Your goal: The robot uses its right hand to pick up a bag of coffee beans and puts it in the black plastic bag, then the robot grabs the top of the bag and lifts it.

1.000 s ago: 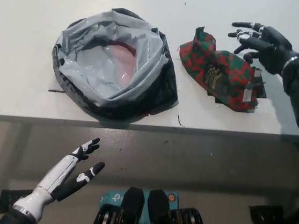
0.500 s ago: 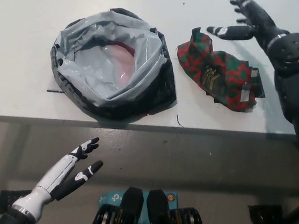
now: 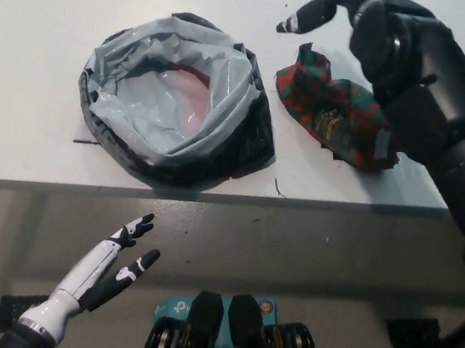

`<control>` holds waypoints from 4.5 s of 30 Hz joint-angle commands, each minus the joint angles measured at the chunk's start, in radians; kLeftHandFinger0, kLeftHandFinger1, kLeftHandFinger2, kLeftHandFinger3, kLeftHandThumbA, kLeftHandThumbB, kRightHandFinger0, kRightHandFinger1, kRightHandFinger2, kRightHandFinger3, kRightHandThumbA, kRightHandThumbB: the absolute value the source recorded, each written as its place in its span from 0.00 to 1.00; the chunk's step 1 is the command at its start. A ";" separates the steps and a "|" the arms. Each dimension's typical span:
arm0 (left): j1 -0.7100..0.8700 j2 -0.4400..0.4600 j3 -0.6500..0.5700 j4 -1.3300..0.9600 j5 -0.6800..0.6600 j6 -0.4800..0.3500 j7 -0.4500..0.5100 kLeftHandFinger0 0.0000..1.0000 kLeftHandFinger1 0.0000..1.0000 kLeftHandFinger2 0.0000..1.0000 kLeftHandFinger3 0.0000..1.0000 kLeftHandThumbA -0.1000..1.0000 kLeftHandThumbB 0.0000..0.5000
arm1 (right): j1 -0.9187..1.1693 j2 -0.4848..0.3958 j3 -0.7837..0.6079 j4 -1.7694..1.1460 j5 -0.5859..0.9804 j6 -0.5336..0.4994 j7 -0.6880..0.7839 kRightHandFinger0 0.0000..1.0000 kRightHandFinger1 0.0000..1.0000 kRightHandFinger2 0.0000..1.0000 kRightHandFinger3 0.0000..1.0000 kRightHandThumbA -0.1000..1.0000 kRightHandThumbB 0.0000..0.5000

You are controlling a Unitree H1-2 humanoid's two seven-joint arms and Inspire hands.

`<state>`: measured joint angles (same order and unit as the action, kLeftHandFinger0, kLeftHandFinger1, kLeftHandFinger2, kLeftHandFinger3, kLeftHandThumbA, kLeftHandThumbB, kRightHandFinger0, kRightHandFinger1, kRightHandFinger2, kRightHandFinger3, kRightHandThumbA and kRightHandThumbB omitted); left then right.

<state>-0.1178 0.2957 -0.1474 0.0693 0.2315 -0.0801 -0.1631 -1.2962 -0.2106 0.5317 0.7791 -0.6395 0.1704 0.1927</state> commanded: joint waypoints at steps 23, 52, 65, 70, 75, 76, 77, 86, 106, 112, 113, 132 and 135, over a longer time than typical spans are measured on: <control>-0.003 0.021 0.007 -0.027 0.012 -0.041 -0.001 1.00 1.00 1.00 1.00 0.92 0.32 | -0.088 -0.018 -0.025 0.305 0.015 0.083 0.106 1.00 1.00 1.00 1.00 0.99 1.00; -0.015 0.021 0.011 -0.017 0.001 -0.042 -0.014 1.00 1.00 1.00 1.00 0.89 0.29 | -0.043 -0.066 -0.088 0.174 0.076 0.140 0.260 1.00 1.00 1.00 1.00 0.91 1.00; -0.011 0.022 0.009 -0.036 0.021 -0.018 -0.013 1.00 1.00 1.00 1.00 0.94 0.36 | -0.025 -0.039 -0.062 0.327 0.093 0.097 0.243 1.00 1.00 1.00 1.00 0.90 1.00; -0.013 0.021 0.009 -0.033 0.012 -0.019 -0.018 1.00 1.00 1.00 1.00 0.94 0.36 | -0.004 -0.023 -0.091 0.368 0.149 0.065 0.304 1.00 1.00 1.00 1.00 0.90 1.00; -0.019 0.024 0.008 -0.038 0.014 -0.016 -0.021 1.00 1.00 1.00 1.00 0.93 0.36 | 0.029 0.000 -0.103 0.391 0.189 0.029 0.388 1.00 1.00 1.00 1.00 1.00 1.00; -0.019 0.024 0.008 -0.037 0.015 -0.016 -0.021 1.00 1.00 1.00 1.00 0.93 0.36 | 0.031 0.004 -0.108 0.396 0.198 0.025 0.399 1.00 1.00 1.00 1.00 1.00 1.00; -0.021 0.025 0.008 -0.036 0.016 -0.015 -0.021 1.00 1.00 1.00 1.00 0.93 0.36 | 0.034 0.008 -0.114 0.398 0.208 0.022 0.409 1.00 1.00 1.00 1.00 1.00 1.00; -0.027 0.024 0.007 -0.032 0.010 -0.016 -0.026 1.00 1.00 1.00 1.00 0.91 0.31 | 0.029 0.061 -0.062 0.455 0.157 0.013 0.424 1.00 1.00 1.00 1.00 1.00 1.00; -0.036 0.022 0.017 -0.026 0.004 -0.029 -0.032 1.00 1.00 1.00 1.00 0.90 0.31 | 0.141 0.080 0.025 0.525 0.074 -0.007 -0.297 0.11 0.22 0.38 0.97 0.01 0.38; -0.041 0.024 0.019 -0.021 0.003 -0.033 -0.032 1.00 1.00 1.00 1.00 0.90 0.29 | 0.140 0.068 -0.204 0.541 0.253 -0.053 -0.293 0.02 0.12 0.23 0.41 0.00 0.35; -0.041 0.025 0.020 -0.021 0.003 -0.034 -0.032 1.00 1.00 1.00 1.00 0.90 0.29 | 0.141 0.063 -0.266 0.542 0.300 -0.062 -0.274 0.00 0.03 0.14 0.33 0.00 0.30; -0.038 0.020 0.029 -0.015 -0.005 -0.040 -0.023 1.00 1.00 1.00 1.00 0.91 0.28 | 0.195 0.041 -1.323 0.616 1.081 0.142 0.092 0.00 0.10 0.64 0.95 0.00 0.29; -0.038 0.021 0.028 -0.011 -0.002 -0.044 -0.021 1.00 1.00 1.00 1.00 0.93 0.31 | 0.196 0.048 -1.353 0.610 1.078 0.129 0.112 0.00 0.10 0.65 0.86 0.00 0.33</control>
<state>-0.1243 0.2960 -0.1463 0.0848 0.2519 -0.0921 -0.1904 -1.1148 -0.1791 -0.3680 1.3212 -0.1563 0.1949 0.0803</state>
